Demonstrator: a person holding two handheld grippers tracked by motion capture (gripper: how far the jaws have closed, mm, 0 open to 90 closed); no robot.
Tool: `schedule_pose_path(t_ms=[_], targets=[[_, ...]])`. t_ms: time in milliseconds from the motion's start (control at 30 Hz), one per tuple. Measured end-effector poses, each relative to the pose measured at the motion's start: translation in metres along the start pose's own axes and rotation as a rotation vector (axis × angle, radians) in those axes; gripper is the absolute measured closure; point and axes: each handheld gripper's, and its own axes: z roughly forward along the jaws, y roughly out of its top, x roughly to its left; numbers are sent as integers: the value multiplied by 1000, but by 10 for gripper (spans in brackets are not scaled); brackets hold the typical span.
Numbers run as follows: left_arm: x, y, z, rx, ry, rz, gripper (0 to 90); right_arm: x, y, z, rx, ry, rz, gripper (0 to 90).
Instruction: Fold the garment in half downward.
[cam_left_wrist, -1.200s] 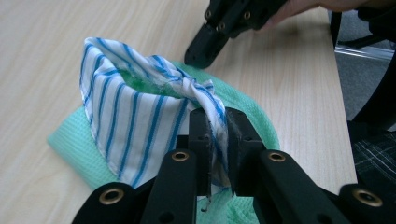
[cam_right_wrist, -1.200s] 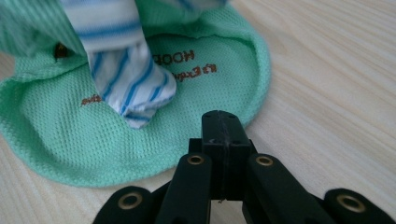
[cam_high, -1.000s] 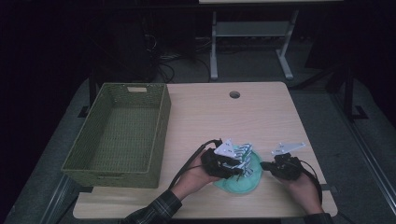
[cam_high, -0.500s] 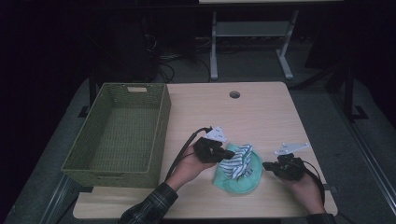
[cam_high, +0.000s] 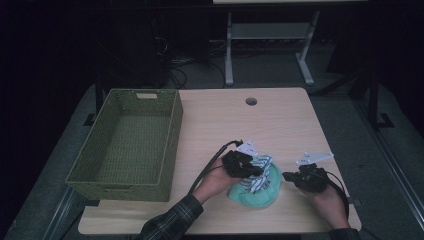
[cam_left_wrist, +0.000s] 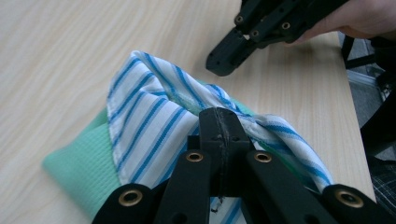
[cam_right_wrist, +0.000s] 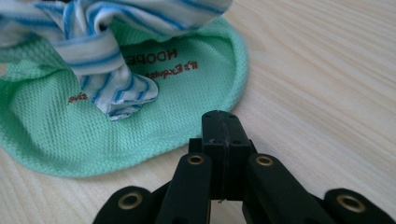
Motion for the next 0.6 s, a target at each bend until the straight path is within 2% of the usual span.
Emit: schedule_pose_path(t_ms=[200, 400, 533, 600], targets=[[-5, 4, 15, 25, -17, 24, 895, -3, 0, -2, -8, -4, 0, 898], [-4, 1, 34, 60, -25, 23, 895, -5, -1, -4, -17, -12, 1, 898], [-3, -1, 39, 88, -21, 35, 895, -6, -1, -7, -27, -19, 6, 898], [-3, -2, 38, 79, -22, 28, 895, -6, -1, -8, -31, -20, 7, 898]])
